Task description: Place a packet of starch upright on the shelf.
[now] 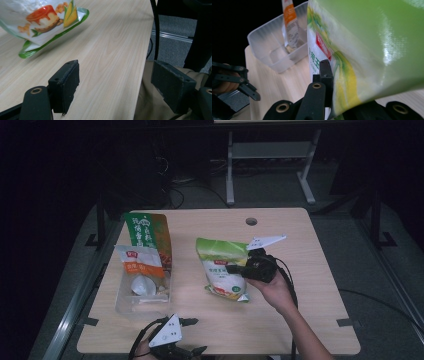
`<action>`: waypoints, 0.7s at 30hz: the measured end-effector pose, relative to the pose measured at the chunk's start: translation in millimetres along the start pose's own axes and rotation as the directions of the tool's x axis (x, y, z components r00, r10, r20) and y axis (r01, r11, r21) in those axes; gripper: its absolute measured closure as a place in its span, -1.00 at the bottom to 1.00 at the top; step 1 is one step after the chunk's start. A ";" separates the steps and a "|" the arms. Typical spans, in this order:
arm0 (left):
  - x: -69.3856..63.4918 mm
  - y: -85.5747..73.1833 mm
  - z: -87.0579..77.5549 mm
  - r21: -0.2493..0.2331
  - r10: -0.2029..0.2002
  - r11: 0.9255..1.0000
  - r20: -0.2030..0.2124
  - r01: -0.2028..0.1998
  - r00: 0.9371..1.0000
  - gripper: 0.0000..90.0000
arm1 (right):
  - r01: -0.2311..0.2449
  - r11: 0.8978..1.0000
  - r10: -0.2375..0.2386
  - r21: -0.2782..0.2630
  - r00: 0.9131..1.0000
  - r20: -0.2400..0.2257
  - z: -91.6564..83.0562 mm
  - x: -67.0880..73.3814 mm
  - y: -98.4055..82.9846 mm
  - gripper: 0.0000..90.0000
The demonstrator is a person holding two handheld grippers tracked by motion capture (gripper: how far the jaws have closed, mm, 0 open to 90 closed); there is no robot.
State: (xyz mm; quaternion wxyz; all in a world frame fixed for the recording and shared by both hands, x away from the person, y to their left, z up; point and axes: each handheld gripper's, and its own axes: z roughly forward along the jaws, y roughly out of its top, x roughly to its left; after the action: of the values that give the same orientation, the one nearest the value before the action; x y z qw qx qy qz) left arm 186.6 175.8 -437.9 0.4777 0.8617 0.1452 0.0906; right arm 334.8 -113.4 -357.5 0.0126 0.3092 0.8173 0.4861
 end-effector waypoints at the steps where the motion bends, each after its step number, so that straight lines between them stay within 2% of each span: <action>1: -0.4 0.0 0.2 -0.001 -0.001 1.000 0.001 0.001 1.000 -0.50 | 0.004 1.000 -0.004 -0.001 1.000 -0.002 0.6 2.3 1.7 0.99; 12: -2.1 -0.3 0.8 -0.004 -0.008 1.000 0.006 0.008 1.000 -0.50 | 0.027 1.000 -0.028 -0.012 0.998 -0.059 6.5 24.8 20.3 0.99; 21: -3.7 -0.1 1.0 -0.002 -0.009 1.000 0.010 0.009 1.000 -0.50 | 0.070 0.998 -0.070 -0.009 0.993 -0.095 13.6 48.4 41.2 1.00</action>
State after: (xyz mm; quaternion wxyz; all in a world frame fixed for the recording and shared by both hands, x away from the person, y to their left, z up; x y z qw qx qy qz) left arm 183.4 173.8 -438.6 0.4795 0.8611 0.1469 0.0844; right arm 320.4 -63.8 -318.0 -0.0086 0.2567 0.8259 0.5019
